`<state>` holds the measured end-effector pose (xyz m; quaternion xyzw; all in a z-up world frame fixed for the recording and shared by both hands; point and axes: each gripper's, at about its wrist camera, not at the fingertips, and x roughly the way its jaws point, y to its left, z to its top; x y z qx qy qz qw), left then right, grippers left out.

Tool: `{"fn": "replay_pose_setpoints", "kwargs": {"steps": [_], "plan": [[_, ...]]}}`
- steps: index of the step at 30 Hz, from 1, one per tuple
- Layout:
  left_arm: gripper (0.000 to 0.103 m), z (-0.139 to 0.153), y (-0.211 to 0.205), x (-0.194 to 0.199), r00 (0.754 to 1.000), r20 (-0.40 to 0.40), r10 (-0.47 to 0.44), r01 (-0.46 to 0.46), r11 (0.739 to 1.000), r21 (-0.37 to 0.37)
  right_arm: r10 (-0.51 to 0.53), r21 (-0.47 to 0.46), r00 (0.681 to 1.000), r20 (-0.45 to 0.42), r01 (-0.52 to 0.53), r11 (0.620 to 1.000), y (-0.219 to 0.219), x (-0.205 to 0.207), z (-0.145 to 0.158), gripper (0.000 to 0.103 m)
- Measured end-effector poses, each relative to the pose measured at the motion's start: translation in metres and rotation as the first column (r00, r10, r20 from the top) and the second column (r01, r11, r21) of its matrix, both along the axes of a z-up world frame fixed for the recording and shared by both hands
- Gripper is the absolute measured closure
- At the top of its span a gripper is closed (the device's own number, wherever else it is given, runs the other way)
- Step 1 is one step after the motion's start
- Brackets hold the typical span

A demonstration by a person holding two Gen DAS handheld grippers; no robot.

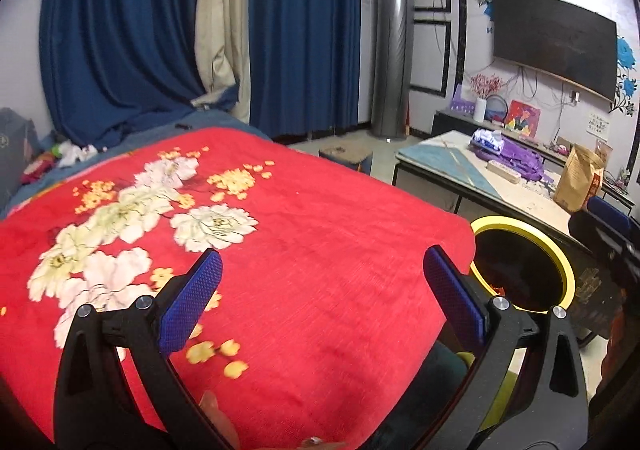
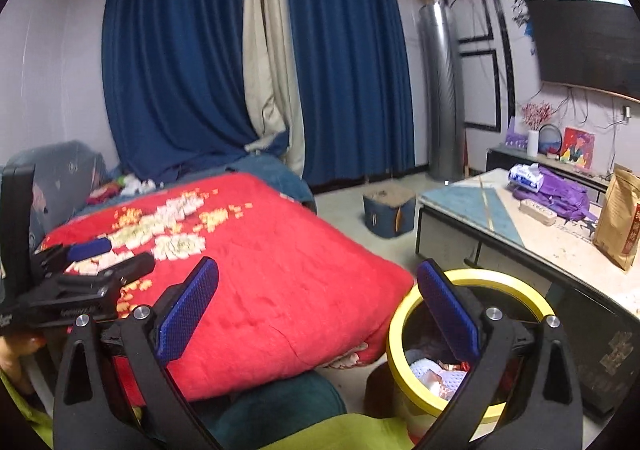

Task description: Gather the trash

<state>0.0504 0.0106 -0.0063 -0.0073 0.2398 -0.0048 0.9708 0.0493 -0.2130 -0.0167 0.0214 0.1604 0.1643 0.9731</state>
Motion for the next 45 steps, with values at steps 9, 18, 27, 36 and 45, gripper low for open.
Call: {"fn": "replay_pose_setpoints", "kwargs": {"steps": [9, 18, 27, 36, 45], "plan": [[0.011, 0.007, -0.004, -0.030, 0.991, 0.134, -0.003, 0.004, 1.000, -0.010, 0.004, -0.047, 0.987, 0.159, 0.003, 0.999, 0.012, -0.033, -0.007, 0.006], [0.011, 0.004, -0.006, -0.030, 0.992, 0.124, -0.009, 0.010, 1.000, -0.012, -0.007, -0.041, 0.992, 0.124, 0.012, 0.999, 0.011, -0.025, -0.010, 0.006], [0.011, 0.001, -0.009, -0.030, 0.993, 0.116, 0.001, 0.000, 1.000, -0.015, -0.011, -0.033, 0.994, 0.104, 0.014, 0.999, 0.011, -0.021, -0.012, 0.006], [0.011, 0.001, -0.008, -0.029, 0.993, 0.115, 0.000, 0.002, 1.000, -0.017, -0.019, -0.027, 0.995, 0.095, 0.022, 0.999, 0.010, -0.019, -0.013, 0.006], [0.011, 0.001, -0.008, -0.029, 0.993, 0.117, -0.001, 0.003, 1.000, -0.017, -0.023, -0.024, 0.995, 0.093, 0.026, 0.999, 0.008, -0.019, -0.017, 0.006]]}}
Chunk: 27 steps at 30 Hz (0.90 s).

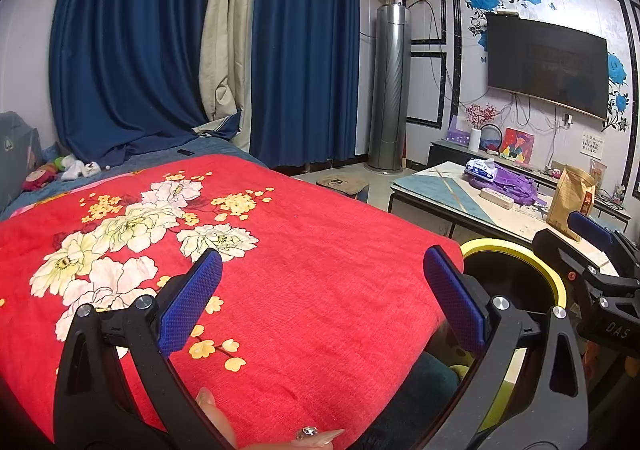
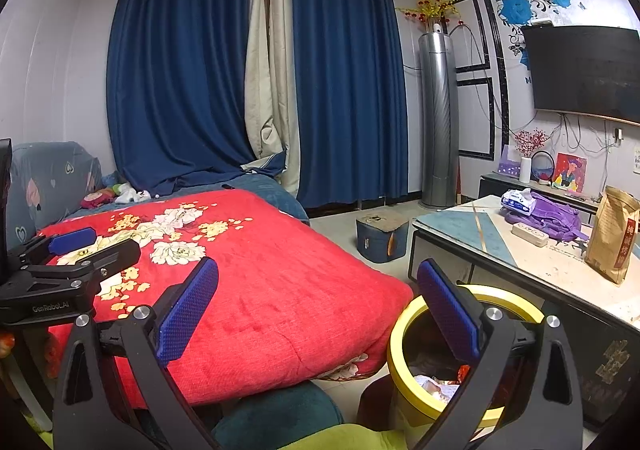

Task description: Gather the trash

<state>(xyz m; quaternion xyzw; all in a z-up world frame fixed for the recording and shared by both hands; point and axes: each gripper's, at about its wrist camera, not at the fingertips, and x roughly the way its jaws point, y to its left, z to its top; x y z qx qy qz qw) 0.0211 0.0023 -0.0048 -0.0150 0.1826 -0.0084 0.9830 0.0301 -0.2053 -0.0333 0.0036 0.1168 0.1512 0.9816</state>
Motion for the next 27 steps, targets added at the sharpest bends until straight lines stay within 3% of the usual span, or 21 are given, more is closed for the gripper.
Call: {"fn": "replay_pose_setpoints", "kwargs": {"steps": [27], "plan": [[0.011, -0.0001, -0.0014, 0.0001, 1.000, -0.002, 0.001, -0.001, 1.000, -0.007, -0.004, -0.001, 1.000, 0.000, 0.004, 1.000, 0.0001, 0.0012, -0.0002, 0.006]]}}
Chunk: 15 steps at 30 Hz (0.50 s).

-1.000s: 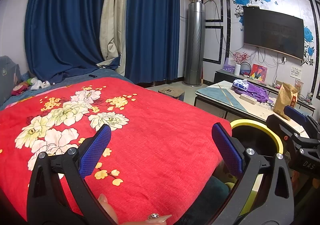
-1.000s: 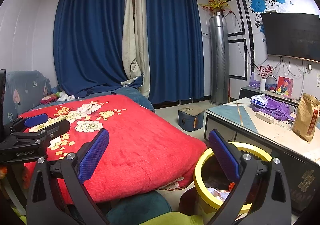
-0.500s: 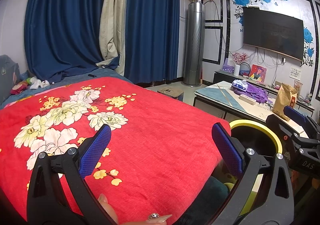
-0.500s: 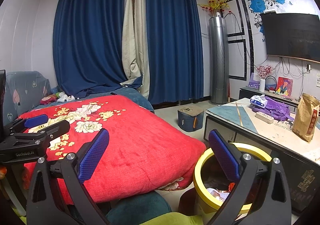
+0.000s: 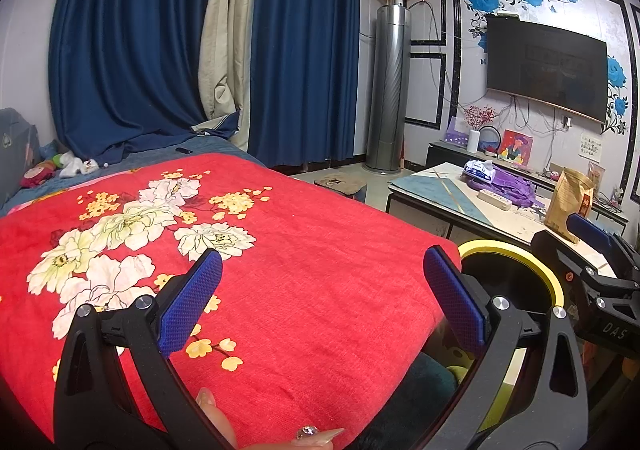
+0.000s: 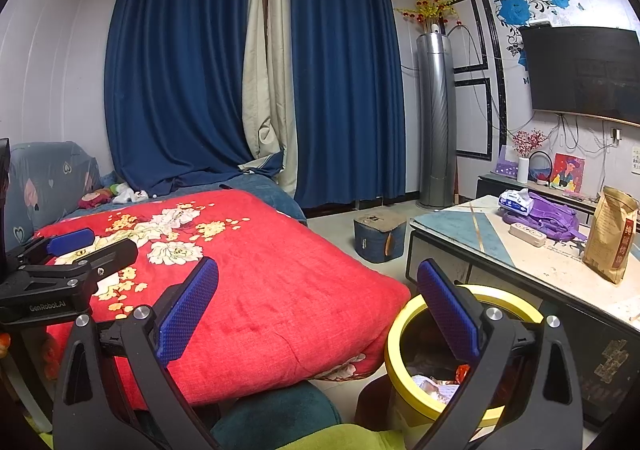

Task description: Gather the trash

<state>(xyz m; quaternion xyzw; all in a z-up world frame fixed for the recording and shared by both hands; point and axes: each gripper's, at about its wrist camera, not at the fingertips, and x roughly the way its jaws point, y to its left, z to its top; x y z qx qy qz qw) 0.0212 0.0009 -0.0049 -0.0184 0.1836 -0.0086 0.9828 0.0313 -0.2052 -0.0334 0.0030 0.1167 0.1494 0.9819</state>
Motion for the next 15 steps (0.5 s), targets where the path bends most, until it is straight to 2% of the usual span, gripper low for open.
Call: {"fn": "replay_pose_setpoints", "kwargs": {"steps": [10, 15], "plan": [[0.011, 0.000, -0.007, -0.002, 1.000, -0.007, 0.016, -0.016, 1.000, 0.012, -0.001, 0.000, 1.000, 0.000, 0.001, 1.000, 0.000, 0.001, 0.000, 0.006], [0.011, -0.007, -0.015, 0.002, 0.999, -0.038, 0.025, -0.024, 0.999, 0.020, -0.001, -0.001, 1.000, -0.001, 0.001, 1.000, 0.000, 0.001, 0.000, 0.006]]}}
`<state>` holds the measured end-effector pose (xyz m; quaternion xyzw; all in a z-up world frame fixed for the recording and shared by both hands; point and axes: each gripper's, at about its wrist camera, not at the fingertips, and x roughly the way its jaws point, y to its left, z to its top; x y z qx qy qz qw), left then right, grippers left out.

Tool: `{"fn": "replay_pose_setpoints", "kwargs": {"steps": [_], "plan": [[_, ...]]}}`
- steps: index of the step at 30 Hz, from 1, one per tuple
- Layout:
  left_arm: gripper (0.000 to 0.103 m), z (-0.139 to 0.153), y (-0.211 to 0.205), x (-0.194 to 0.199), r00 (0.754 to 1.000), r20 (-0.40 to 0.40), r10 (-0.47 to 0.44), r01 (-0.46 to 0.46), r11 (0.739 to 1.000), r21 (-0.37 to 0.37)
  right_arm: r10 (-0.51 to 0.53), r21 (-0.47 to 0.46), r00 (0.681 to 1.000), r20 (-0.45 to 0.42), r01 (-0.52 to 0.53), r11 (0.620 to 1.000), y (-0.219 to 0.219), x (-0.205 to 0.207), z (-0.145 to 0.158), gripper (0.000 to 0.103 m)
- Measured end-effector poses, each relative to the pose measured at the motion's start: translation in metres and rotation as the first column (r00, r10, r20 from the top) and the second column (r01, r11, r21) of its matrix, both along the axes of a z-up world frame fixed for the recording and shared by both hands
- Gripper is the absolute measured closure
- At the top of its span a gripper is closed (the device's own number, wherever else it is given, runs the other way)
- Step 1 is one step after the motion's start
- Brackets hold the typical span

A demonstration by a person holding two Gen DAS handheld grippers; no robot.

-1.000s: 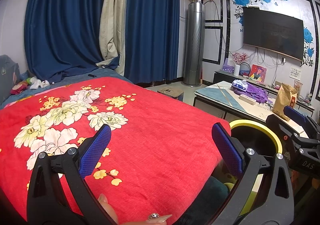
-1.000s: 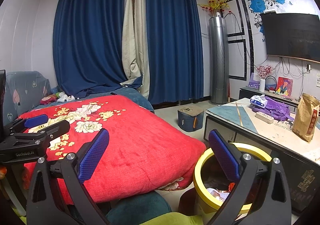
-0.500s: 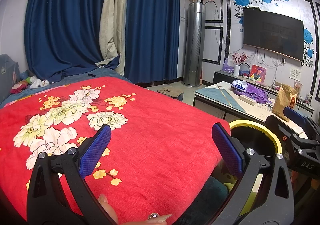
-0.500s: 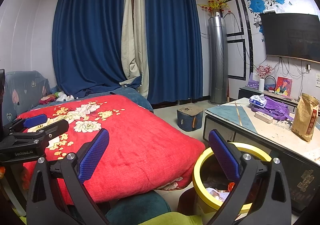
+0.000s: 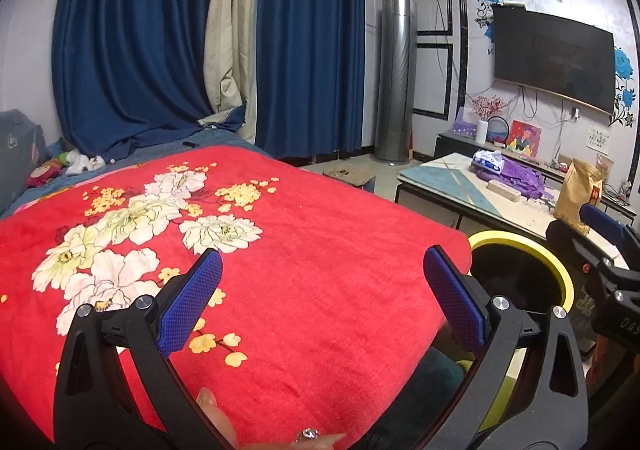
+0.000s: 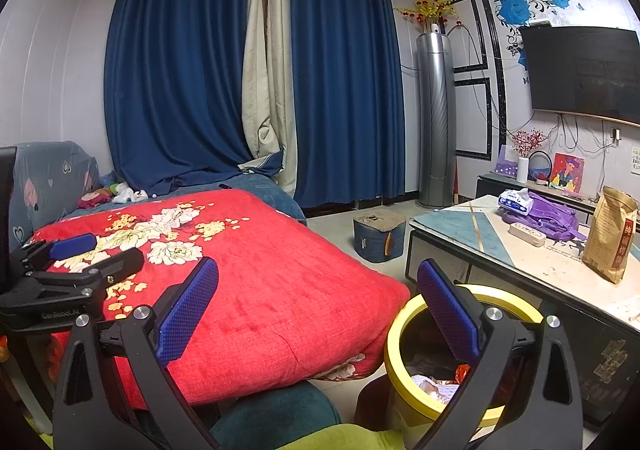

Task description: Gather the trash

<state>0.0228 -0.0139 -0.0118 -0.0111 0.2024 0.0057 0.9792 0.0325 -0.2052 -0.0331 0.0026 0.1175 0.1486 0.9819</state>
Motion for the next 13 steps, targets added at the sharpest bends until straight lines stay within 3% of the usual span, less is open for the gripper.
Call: {"fn": "replay_pose_setpoints", "kwargs": {"steps": [6, 9, 11, 12, 13], "plan": [[0.011, -0.005, 0.012, 0.007, 0.999, -0.034, 0.028, -0.029, 0.999, -0.040, -0.003, -0.002, 1.000, -0.004, 0.003, 1.000, 0.004, 0.009, 0.003, 0.006], [0.011, -0.001, 0.051, 0.015, 0.982, -0.089, 0.167, -0.175, 0.981, -0.082, 0.075, -0.027, 0.995, -0.066, -0.077, 0.997, 0.037, 0.031, 0.008, 0.006], [0.011, 0.002, 0.108, 0.018, 0.933, -0.163, 0.322, -0.341, 0.934, -0.110, 0.162, -0.038, 0.976, -0.145, -0.169, 0.985, 0.079, 0.053, 0.009, 0.006], [0.011, 0.002, 0.132, 0.015, 0.905, -0.175, 0.387, -0.409, 0.906, -0.109, 0.240, -0.033, 0.947, -0.214, -0.253, 0.967, 0.114, 0.066, 0.007, 0.006], [0.011, 0.002, 0.168, 0.008, 0.848, -0.190, 0.494, -0.515, 0.853, -0.080, 0.304, -0.029, 0.913, -0.271, -0.324, 0.946, 0.147, 0.074, 0.004, 0.006]]}}
